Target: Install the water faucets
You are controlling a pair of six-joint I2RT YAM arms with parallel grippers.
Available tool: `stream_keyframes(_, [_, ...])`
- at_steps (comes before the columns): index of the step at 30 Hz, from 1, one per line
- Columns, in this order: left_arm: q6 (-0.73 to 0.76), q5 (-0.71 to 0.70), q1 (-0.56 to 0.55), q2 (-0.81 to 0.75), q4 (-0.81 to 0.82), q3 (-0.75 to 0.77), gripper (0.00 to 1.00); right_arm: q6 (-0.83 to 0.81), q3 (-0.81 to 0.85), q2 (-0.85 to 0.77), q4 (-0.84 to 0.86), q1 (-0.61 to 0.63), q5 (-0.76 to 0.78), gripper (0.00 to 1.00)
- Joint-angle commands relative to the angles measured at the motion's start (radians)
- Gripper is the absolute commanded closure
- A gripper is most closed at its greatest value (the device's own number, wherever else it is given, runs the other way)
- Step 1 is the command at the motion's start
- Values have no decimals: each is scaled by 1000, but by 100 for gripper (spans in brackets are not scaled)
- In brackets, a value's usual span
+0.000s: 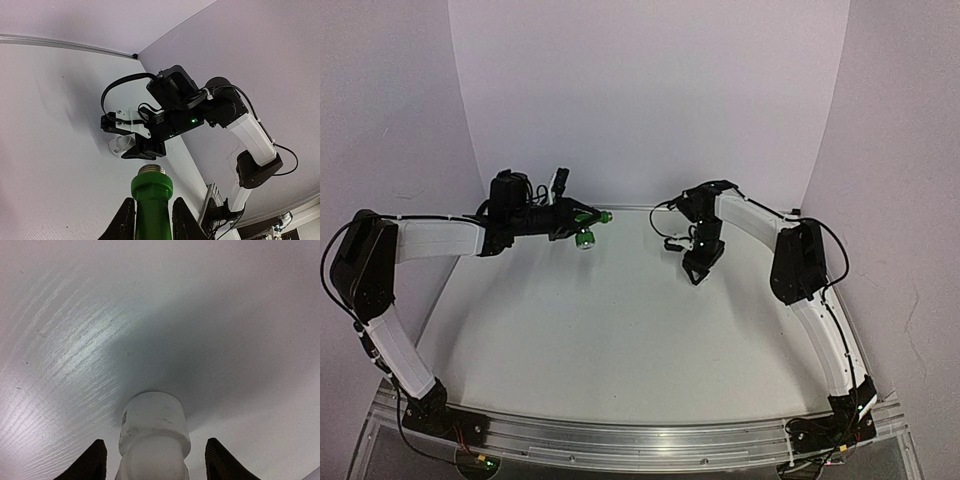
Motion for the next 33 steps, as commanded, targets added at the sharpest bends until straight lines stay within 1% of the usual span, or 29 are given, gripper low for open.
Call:
stream_keyframes(1, [-15,30,0,11,66,31,100,-3,23,10,2,4,14,47])
stream_keyframes(5, [-17,34,0,9,67,34,100,-5,14,8,8,4,3,58])
stream_keyframes(9, [-15,29,0,6,64,31,100,-7,3,5,9,4,-8,61])
stream_keyframes(10, [-14,29,0,6,64,32,100,-7,1,4,9,4,-10,64])
stream_keyframes(15, [-13,35,0,8,63,33,100,-22,-10,-31,8,4,-28,83])
stream_keyframes(17, [-19,53,0,12,71,36,100,-26,-8,-63,14,4,-27,96])
stream_keyframes(18, [-25,63,0,13,80,35,100,-26,0,-77,15,4,-30,100])
stream_keyframes(22, [-36,101,0,1,114,30,100,-44,4,-182,47,4,-71,100])
stream_keyframes(24, [-38,122,0,-17,123,29,100,-50,-24,-265,101,4,-96,100])
stream_keyframes(26, [-37,137,1,-39,118,29,100,-59,-77,-381,181,4,-133,100])
stream_keyframes(28, [-40,155,0,-64,113,27,100,-88,-157,-485,277,4,-192,100])
stream_keyframes(31, [-70,200,-1,-105,113,24,100,-129,-338,-708,481,4,-284,100])
stream_keyframes(33, [-105,241,-2,-138,132,16,100,-165,-472,-827,615,4,-351,100])
